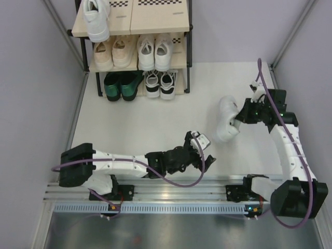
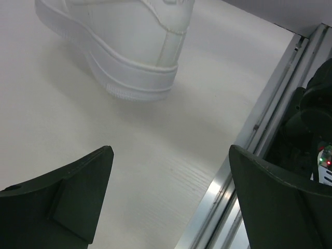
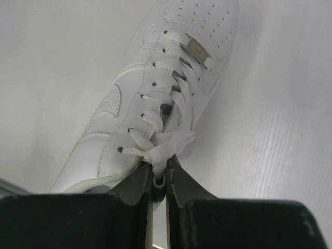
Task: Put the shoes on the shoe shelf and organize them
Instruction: Pick up the shoe at the center of the board, then place the shoe at the center of the board.
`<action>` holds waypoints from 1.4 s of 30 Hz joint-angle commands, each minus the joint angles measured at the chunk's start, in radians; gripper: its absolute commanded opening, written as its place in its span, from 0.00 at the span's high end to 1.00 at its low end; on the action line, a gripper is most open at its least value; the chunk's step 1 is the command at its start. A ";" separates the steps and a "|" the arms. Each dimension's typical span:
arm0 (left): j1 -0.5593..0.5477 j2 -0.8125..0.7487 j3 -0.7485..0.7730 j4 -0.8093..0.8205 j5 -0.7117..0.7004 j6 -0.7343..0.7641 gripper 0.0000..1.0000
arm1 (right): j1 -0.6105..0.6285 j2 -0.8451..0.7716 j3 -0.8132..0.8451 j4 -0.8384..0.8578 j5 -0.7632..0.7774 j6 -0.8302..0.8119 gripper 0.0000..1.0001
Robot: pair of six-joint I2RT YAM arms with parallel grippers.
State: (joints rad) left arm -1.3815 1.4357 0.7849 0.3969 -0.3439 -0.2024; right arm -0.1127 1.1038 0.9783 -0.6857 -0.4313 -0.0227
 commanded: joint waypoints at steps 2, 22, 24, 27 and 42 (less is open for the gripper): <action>-0.021 -0.004 0.059 0.125 -0.144 0.153 0.01 | 0.161 -0.064 0.079 0.124 0.074 0.173 1.00; 0.022 0.181 0.146 0.183 -0.382 0.379 0.02 | 0.459 -0.078 0.056 0.210 0.213 0.250 1.00; 0.048 0.183 0.149 0.181 -0.369 0.354 0.03 | 0.472 -0.085 0.040 0.216 0.201 0.251 1.00; 0.076 0.196 0.169 0.181 -0.342 0.348 0.06 | 0.484 -0.094 0.023 0.219 0.181 0.248 1.00; 0.176 0.135 0.056 0.177 -0.262 0.130 0.98 | 0.504 -0.090 -0.029 0.204 0.143 0.149 1.00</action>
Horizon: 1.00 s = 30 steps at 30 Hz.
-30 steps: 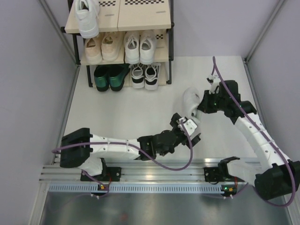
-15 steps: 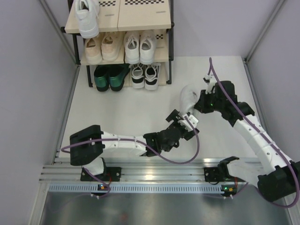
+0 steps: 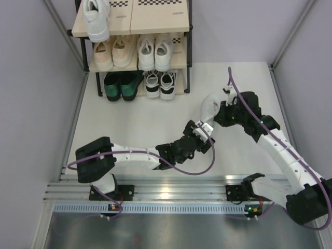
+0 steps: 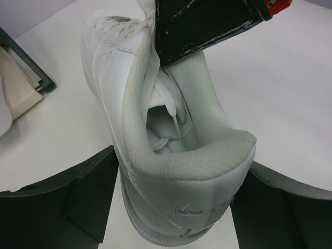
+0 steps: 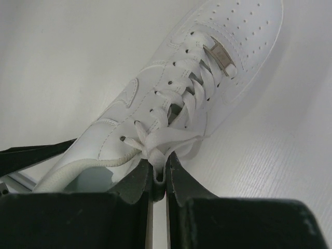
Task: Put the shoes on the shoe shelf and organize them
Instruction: Place the shoe at the center of the board.
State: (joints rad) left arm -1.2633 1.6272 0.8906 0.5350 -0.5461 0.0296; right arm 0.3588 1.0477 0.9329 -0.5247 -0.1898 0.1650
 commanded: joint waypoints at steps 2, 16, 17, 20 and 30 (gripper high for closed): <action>0.065 -0.088 -0.087 0.057 -0.042 -0.158 1.00 | 0.034 -0.015 0.017 0.028 -0.108 -0.074 0.96; 0.094 -0.133 -0.397 0.154 0.040 -0.470 1.00 | 0.029 0.209 0.099 -0.184 -0.378 -0.495 0.38; 0.093 -0.136 -0.419 0.154 0.038 -0.485 1.00 | 0.026 0.204 0.106 -0.193 -0.390 -0.511 0.32; 0.085 -0.158 -0.461 0.154 0.041 -0.513 1.00 | -0.004 0.202 0.083 -0.134 -0.379 -0.472 0.09; 0.085 -0.219 -0.507 0.140 0.069 -0.586 0.36 | -0.104 0.267 0.058 -0.077 -0.482 -0.463 0.00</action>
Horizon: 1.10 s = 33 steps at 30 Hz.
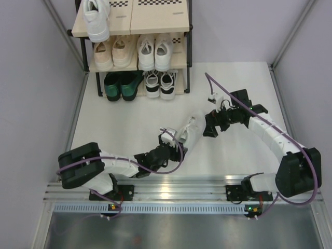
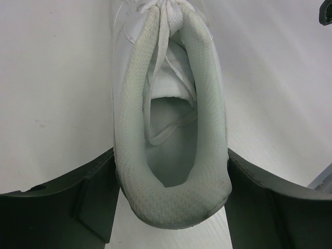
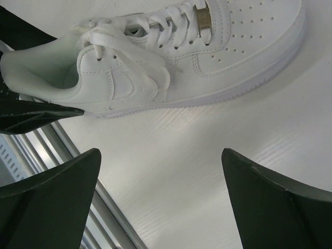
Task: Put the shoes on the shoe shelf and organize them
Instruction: Place the shoe at the center of the board, then pick up the shoe at the center of the board.
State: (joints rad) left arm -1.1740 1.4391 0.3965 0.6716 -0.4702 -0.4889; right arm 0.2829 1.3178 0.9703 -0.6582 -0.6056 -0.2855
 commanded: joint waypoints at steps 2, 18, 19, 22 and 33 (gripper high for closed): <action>-0.004 -0.042 -0.002 -0.023 0.008 -0.076 0.23 | -0.059 -0.011 0.013 0.075 -0.079 -0.011 0.01; -0.027 -0.077 0.134 -0.188 -0.045 0.044 0.02 | -0.214 -0.086 -0.051 0.085 -0.200 -0.067 0.01; -0.027 -0.068 0.146 -0.217 -0.056 0.067 0.02 | -0.221 -0.092 -0.050 0.081 -0.204 -0.067 0.01; -0.027 -0.033 0.173 -0.254 -0.064 0.099 0.02 | -0.241 -0.103 -0.053 0.078 -0.220 -0.072 0.01; -0.027 0.075 0.215 -0.293 -0.094 0.142 0.34 | -0.312 -0.112 -0.059 0.063 -0.269 -0.086 0.01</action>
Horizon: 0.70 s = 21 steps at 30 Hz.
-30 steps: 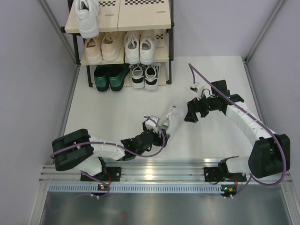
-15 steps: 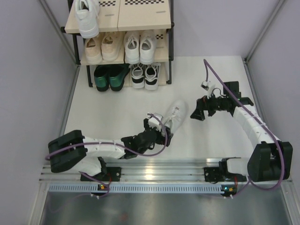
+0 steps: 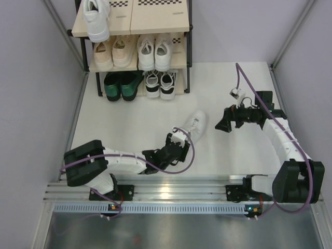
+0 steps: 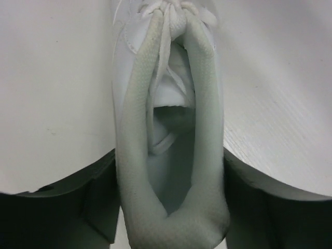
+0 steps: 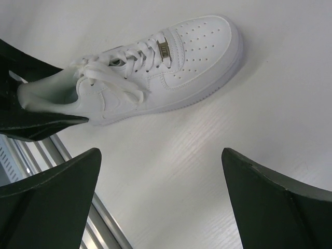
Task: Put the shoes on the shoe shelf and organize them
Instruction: Pick up the shoe at the center of the board.
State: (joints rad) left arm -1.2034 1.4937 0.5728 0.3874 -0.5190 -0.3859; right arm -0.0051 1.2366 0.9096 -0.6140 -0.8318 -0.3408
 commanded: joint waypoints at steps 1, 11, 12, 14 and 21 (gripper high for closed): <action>0.002 0.023 0.045 -0.008 -0.049 0.041 0.42 | -0.024 -0.032 0.002 0.019 -0.043 -0.032 0.01; -0.001 -0.082 0.055 0.024 -0.029 0.081 1.00 | -0.041 -0.046 -0.003 0.019 -0.041 -0.035 0.01; -0.002 -0.101 0.036 0.028 -0.030 0.079 1.00 | -0.045 -0.048 -0.003 0.019 -0.044 -0.033 0.01; -0.002 -0.166 0.022 0.033 -0.042 0.073 1.00 | -0.052 -0.052 -0.005 0.019 -0.046 -0.033 0.01; -0.002 -0.369 -0.021 0.036 -0.075 0.096 1.00 | -0.067 -0.058 -0.006 0.023 -0.047 -0.032 0.01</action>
State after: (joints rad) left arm -1.2049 1.2304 0.5381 0.2680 -0.5358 -0.3180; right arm -0.0559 1.2087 0.9073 -0.6140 -0.8425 -0.3485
